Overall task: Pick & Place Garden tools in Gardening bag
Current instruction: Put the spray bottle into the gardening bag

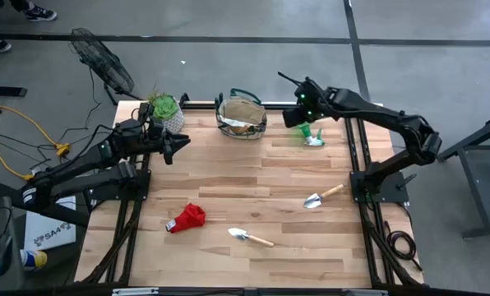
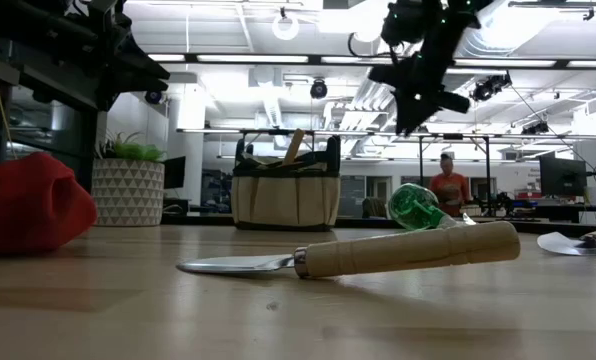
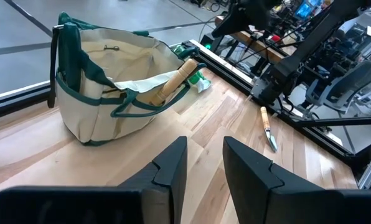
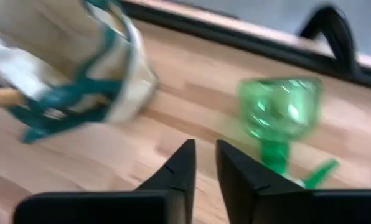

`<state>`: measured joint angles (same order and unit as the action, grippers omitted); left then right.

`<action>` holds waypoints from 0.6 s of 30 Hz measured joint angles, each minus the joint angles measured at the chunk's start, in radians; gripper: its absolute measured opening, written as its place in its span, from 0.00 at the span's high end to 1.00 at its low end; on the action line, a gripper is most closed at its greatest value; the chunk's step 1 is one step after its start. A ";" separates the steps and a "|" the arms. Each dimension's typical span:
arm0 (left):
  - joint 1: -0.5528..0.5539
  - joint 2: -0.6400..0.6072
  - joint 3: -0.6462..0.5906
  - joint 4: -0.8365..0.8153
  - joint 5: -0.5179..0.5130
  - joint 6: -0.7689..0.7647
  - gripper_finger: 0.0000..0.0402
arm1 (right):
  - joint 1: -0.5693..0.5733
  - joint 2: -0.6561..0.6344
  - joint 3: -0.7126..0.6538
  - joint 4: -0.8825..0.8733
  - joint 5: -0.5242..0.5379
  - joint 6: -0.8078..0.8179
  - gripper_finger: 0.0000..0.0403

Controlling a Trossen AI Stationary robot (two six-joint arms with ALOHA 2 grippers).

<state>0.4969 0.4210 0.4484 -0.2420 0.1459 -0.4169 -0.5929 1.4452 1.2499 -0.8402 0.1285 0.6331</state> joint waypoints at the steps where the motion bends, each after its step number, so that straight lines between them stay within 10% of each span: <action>1: 0.000 0.000 0.000 0.000 0.000 -0.001 0.75 | -0.009 0.000 0.000 -0.018 0.000 0.000 0.81; 18: 0.000 0.000 0.000 0.000 -0.008 -0.007 0.75 | -0.085 0.000 -0.288 0.146 -0.004 -0.006 0.30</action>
<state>0.4969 0.4213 0.4484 -0.2420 0.1378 -0.4244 -0.6775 1.4452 0.9620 -0.6942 0.1242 0.6271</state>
